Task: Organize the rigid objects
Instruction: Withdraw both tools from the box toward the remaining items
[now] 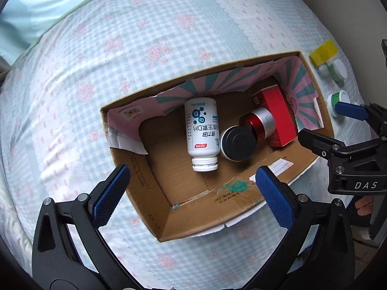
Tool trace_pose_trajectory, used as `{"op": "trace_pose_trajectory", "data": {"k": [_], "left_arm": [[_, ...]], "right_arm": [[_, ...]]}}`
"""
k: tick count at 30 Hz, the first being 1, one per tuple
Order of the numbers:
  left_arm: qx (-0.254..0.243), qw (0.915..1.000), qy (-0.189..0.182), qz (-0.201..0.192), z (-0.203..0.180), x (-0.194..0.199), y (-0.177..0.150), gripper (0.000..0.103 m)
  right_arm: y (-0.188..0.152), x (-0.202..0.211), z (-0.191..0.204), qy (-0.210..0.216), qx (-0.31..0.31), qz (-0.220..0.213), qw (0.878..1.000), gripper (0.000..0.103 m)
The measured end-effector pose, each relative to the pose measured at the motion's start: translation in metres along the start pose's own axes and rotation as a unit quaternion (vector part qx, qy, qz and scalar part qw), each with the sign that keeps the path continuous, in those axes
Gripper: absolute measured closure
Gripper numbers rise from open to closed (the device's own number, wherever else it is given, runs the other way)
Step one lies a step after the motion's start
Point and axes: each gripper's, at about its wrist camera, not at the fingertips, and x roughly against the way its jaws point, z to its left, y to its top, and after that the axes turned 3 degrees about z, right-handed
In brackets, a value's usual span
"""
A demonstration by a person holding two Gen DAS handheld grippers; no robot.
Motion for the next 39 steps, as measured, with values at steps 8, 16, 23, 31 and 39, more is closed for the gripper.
{"op": "trace_pose_trajectory", "data": {"k": [8,16,23,31,39], "left_arm": [[0.007,0.9977,0.009,-0.066,-0.012,0.079,-0.016,0.000],[-0.012,0.9875,-0.007,-0.157,-0.070,0.159,-0.027,0.000],[-0.054,0.9822,0.003,-0.180,-0.149,0.177,-0.025,0.000],[-0.087,0.9848,0.002,-0.150,-0.246,0.146,-0.004,0.000],[-0.108,0.9913,0.004,-0.076,-0.332,0.066,0.024,0.000]], "right_arm": [[-0.019,0.083,-0.018,-0.013,-0.045,-0.041,0.998,0.000],[-0.057,0.154,-0.071,-0.043,-0.079,-0.087,0.992,0.000],[-0.092,0.191,-0.142,-0.061,-0.091,-0.110,0.988,0.000],[-0.113,0.192,-0.248,-0.084,-0.087,-0.115,0.986,0.000],[-0.118,0.132,-0.353,-0.076,-0.127,-0.065,0.987,0.000]]}}
